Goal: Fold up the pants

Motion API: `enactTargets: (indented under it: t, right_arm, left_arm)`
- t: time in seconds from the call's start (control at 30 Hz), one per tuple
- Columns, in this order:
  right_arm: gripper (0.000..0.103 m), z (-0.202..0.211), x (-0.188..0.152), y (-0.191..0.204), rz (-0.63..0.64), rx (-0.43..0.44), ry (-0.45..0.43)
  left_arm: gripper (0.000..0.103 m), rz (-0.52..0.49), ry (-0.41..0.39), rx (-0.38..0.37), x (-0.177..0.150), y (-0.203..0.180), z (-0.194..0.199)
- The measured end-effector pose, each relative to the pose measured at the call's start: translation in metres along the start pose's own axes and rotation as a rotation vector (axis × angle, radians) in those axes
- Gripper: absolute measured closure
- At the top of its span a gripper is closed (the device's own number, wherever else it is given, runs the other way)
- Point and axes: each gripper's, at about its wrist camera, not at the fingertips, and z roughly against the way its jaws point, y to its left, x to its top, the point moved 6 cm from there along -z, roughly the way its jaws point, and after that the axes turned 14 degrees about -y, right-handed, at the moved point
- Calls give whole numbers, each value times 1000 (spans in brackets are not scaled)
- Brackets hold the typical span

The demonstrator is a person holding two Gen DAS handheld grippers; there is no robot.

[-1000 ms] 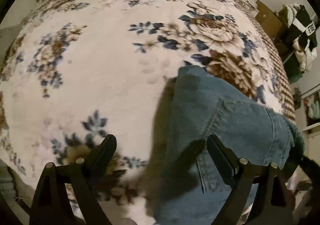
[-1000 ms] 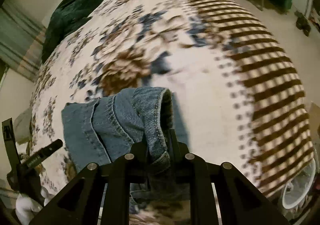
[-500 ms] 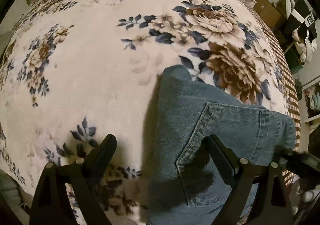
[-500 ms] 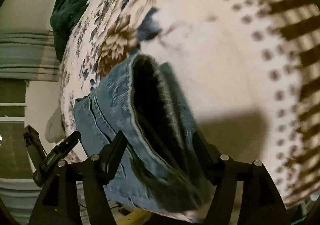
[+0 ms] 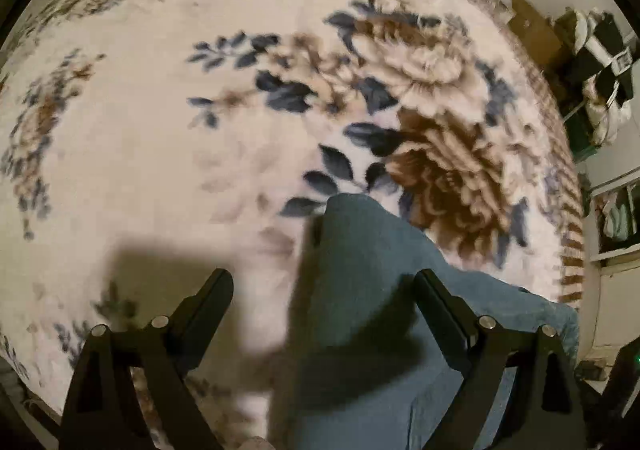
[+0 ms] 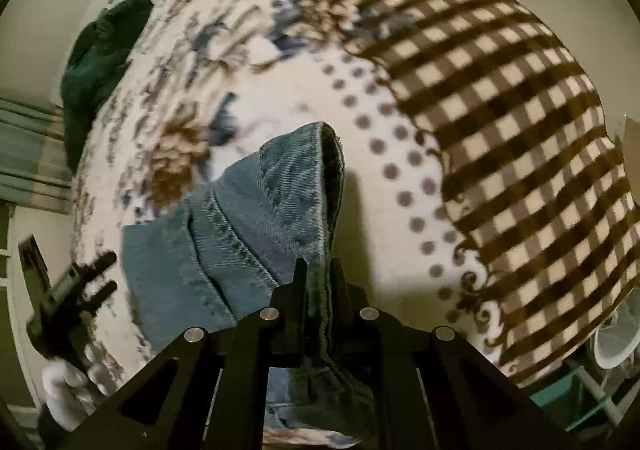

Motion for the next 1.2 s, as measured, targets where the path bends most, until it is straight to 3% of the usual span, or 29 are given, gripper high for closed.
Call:
enactTargets:
  t: [0.17, 0.2, 0.3, 0.47, 0.67, 0.73, 0.77, 0.8, 0.83, 0.93, 1.0, 1.07, 1.13, 1.2]
  right_arm:
    - [91, -36, 3, -11, -6, -36, 27]
    - [85, -42, 2, -15, -30, -34, 46]
    - [51, -47, 0, -26, -80, -39, 93]
    - [37, -7, -16, -51, -216, 7, 97]
    - [37, -16, -71, -78, -487, 62, 199]
    - [46, -27, -81, -72, -554, 133, 185]
    - [55, -29, -82, -70, -554, 128, 173]
    - [71, -30, -82, -66, -532, 122, 152]
    - [76, -27, -79, -63, -496, 108, 118]
    - [80, -15, -71, -59, -367, 46, 65]
    - [78, -22, -74, -60, -366, 41, 93]
    - [69, -27, -74, -58, -392, 68, 120]
    - [38, -28, -74, -58, -417, 104, 141]
    - [30, -21, -81, -58, -440, 177, 138]
  left_arm:
    - [5, 49, 91, -5, -3, 15, -41]
    - [5, 51, 95, -11, -2, 16, -40]
    - [6, 35, 67, -23, -1, 17, -15]
    - [6, 87, 50, -97, -35, 20, 36]
    - [6, 133, 160, -147, -95, 8, 25]
    - [6, 102, 143, -123, -104, 4, 18]
    - [5, 74, 131, -106, -105, 2, 18]
    - [5, 31, 112, -85, -105, 2, 17]
    - [0, -14, 93, -73, -104, 2, 15]
    - [0, -34, 104, -105, -105, 3, 5]
    - [0, -16, 119, -114, -103, 4, 6]
    - [0, 16, 102, -143, -100, 3, 14]
    - [0, 61, 73, -196, -98, 3, 23]
    - [0, 84, 61, -231, -102, 1, 24]
